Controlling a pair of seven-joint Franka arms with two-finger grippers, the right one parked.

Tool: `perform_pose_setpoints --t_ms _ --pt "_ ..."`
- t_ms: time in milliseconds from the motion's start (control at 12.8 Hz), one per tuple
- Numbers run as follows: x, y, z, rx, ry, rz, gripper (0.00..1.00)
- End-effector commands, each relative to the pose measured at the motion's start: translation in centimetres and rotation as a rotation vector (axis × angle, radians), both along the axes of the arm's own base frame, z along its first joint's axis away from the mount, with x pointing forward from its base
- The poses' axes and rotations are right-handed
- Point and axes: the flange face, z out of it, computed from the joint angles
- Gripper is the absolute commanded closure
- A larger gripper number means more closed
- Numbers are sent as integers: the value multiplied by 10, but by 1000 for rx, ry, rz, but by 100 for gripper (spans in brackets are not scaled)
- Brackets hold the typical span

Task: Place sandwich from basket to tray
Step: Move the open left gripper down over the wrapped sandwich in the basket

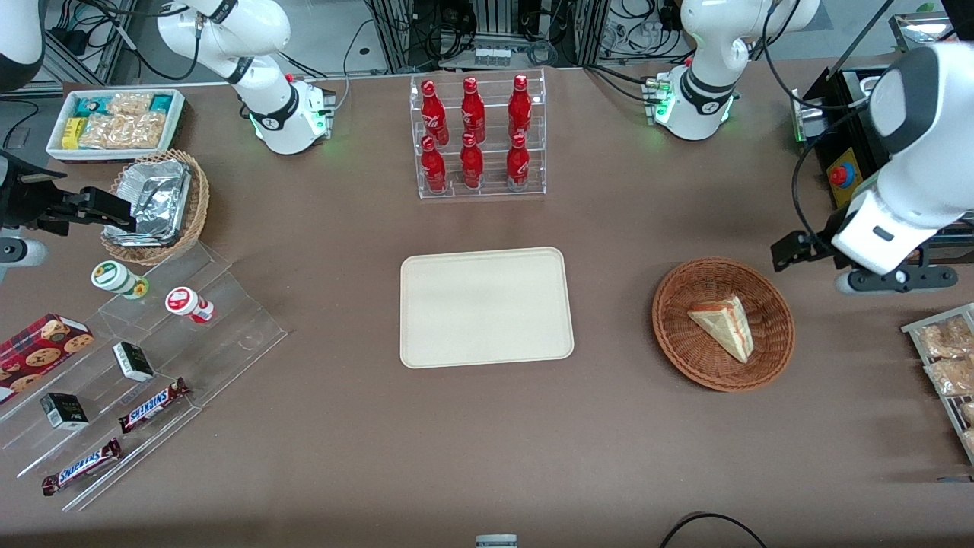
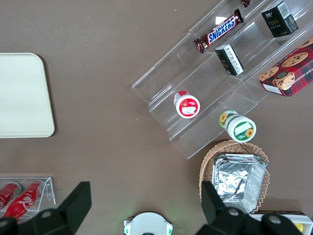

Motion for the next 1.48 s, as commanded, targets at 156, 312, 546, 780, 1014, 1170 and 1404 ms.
perform_pose_setpoints --t_ms 156,312,546,780,1014,1170,1404 --pt "-3 2 -55 2 -27 146 0" --pt "-7 2 -84 -2 -50 238 0" --pt "-16 2 -125 -11 -76 339 0" --pt "-20 -3 -154 -14 -62 462 0" --pt "-25 -12 -172 -5 -26 471 0" --pt "-24 -12 -184 -5 -19 474 0" --pt "-15 -18 -196 -27 -66 499 0"
